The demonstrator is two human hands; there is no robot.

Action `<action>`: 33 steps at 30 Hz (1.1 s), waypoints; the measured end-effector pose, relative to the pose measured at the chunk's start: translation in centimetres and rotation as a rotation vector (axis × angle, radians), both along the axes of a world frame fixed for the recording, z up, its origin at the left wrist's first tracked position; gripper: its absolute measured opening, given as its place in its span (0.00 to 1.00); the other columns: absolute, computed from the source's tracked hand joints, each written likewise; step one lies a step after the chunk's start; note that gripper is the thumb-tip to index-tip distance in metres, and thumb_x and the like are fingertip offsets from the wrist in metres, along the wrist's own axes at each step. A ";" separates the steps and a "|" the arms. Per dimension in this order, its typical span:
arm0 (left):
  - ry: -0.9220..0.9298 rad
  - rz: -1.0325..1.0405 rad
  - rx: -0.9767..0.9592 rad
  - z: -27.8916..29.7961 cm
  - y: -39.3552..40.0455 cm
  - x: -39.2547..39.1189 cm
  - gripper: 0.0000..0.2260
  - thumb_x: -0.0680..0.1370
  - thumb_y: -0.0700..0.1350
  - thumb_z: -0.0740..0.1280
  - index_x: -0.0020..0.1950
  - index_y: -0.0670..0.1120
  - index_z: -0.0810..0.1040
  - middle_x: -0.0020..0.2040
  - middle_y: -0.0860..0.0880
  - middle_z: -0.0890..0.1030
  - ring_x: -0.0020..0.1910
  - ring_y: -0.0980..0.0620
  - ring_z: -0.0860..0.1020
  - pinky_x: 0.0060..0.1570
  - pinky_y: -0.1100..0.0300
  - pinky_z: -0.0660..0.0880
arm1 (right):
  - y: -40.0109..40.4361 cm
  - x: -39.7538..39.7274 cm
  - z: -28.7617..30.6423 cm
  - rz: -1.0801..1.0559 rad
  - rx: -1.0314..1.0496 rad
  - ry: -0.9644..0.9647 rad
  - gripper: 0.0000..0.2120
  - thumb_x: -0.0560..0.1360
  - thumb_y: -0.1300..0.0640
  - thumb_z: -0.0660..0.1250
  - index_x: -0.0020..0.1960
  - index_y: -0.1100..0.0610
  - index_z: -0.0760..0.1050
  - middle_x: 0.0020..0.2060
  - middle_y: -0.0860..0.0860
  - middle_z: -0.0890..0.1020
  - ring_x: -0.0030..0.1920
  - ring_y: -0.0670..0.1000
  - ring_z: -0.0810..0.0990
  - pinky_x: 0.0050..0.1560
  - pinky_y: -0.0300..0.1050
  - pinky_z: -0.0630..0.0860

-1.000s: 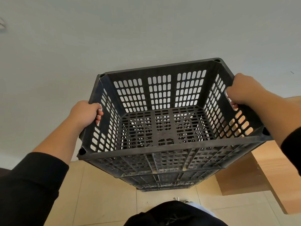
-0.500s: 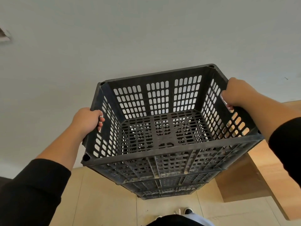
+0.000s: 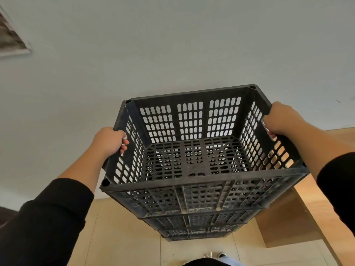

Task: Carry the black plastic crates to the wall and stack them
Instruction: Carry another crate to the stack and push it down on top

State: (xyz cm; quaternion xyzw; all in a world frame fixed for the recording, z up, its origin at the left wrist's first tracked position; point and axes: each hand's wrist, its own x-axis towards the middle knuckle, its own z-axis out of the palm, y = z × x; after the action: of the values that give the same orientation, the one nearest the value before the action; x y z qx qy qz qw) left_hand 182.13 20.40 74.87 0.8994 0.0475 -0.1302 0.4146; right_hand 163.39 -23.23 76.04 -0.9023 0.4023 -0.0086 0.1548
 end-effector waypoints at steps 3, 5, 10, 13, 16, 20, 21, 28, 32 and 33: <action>-0.041 -0.039 0.082 0.2 -0.1 -0.4 0.10 0.83 0.41 0.62 0.57 0.36 0.79 0.43 0.40 0.86 0.35 0.45 0.82 0.39 0.52 0.80 | 0.3 -0.1 0.0 -0.013 -0.017 -0.009 0.17 0.79 0.62 0.66 0.66 0.65 0.69 0.43 0.60 0.80 0.40 0.59 0.81 0.34 0.50 0.76; -0.158 -0.101 0.253 0.6 -0.1 -0.8 0.11 0.83 0.45 0.61 0.55 0.39 0.78 0.42 0.42 0.85 0.39 0.45 0.83 0.38 0.52 0.76 | 0.6 -0.1 0.1 -0.017 0.013 0.001 0.22 0.81 0.58 0.64 0.72 0.64 0.64 0.53 0.63 0.80 0.48 0.62 0.81 0.43 0.55 0.79; -0.353 -0.181 0.409 0.7 0.0 -1.4 0.14 0.83 0.51 0.62 0.65 0.45 0.69 0.50 0.45 0.79 0.44 0.46 0.80 0.41 0.49 0.79 | 1.3 -0.7 0.0 -0.008 0.028 0.054 0.34 0.80 0.52 0.66 0.79 0.63 0.56 0.69 0.66 0.72 0.65 0.68 0.76 0.63 0.64 0.77; -0.250 -0.302 0.506 1.0 -0.3 -1.0 0.31 0.81 0.59 0.62 0.79 0.45 0.63 0.70 0.39 0.75 0.64 0.36 0.76 0.64 0.39 0.76 | 2.6 -1.1 0.6 0.041 -0.042 0.139 0.37 0.80 0.49 0.66 0.80 0.63 0.54 0.73 0.66 0.67 0.71 0.69 0.69 0.69 0.64 0.72; -0.214 -0.379 0.716 2.2 -1.7 -2.6 0.40 0.81 0.63 0.64 0.86 0.47 0.53 0.86 0.41 0.52 0.83 0.37 0.52 0.78 0.38 0.57 | 4.8 -1.5 1.8 0.161 -0.088 0.206 0.37 0.81 0.43 0.63 0.82 0.60 0.54 0.79 0.64 0.62 0.77 0.67 0.62 0.75 0.63 0.64; -0.281 -0.550 0.601 4.3 -5.3 -7.1 0.35 0.85 0.63 0.57 0.87 0.48 0.53 0.87 0.45 0.48 0.85 0.43 0.45 0.80 0.38 0.51 | 8.9 -2.2 2.9 0.423 -0.151 0.139 0.35 0.83 0.37 0.52 0.82 0.58 0.58 0.80 0.60 0.64 0.79 0.63 0.62 0.78 0.64 0.62; -0.297 -0.604 0.568 4.8 -6.3 -8.4 0.34 0.85 0.62 0.55 0.87 0.47 0.53 0.87 0.45 0.49 0.85 0.44 0.46 0.81 0.39 0.51 | 10.2 -2.5 3.3 0.472 -0.139 0.114 0.35 0.83 0.36 0.49 0.82 0.58 0.57 0.80 0.59 0.65 0.80 0.62 0.63 0.78 0.63 0.62; -0.283 -0.683 0.453 2.0 -8.9 -15.5 0.33 0.85 0.65 0.46 0.86 0.49 0.54 0.87 0.49 0.52 0.85 0.50 0.47 0.83 0.45 0.50 | 17.4 -5.6 1.2 0.548 -0.021 0.108 0.34 0.83 0.33 0.41 0.82 0.50 0.60 0.79 0.50 0.68 0.79 0.54 0.64 0.78 0.61 0.62; -0.358 -0.665 0.489 0.2 -9.0 -15.7 0.33 0.85 0.66 0.45 0.87 0.52 0.54 0.87 0.53 0.54 0.85 0.53 0.47 0.82 0.47 0.51 | 17.4 -5.6 0.6 0.506 -0.023 0.109 0.33 0.83 0.33 0.41 0.80 0.48 0.63 0.76 0.48 0.71 0.78 0.53 0.64 0.76 0.61 0.62; -0.357 -0.666 0.492 0.2 -9.1 -15.6 0.33 0.85 0.66 0.45 0.87 0.52 0.53 0.87 0.53 0.53 0.85 0.54 0.47 0.82 0.47 0.51 | 17.3 -5.5 0.6 0.512 -0.014 0.120 0.32 0.83 0.33 0.41 0.79 0.48 0.63 0.76 0.49 0.71 0.78 0.53 0.65 0.76 0.60 0.63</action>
State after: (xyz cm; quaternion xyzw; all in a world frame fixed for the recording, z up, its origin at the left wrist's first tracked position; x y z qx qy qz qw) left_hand 166.58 11.32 75.07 0.9458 -0.2874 -0.0840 0.1256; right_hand 157.92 -5.90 76.61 -0.9746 0.1693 0.0814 0.1215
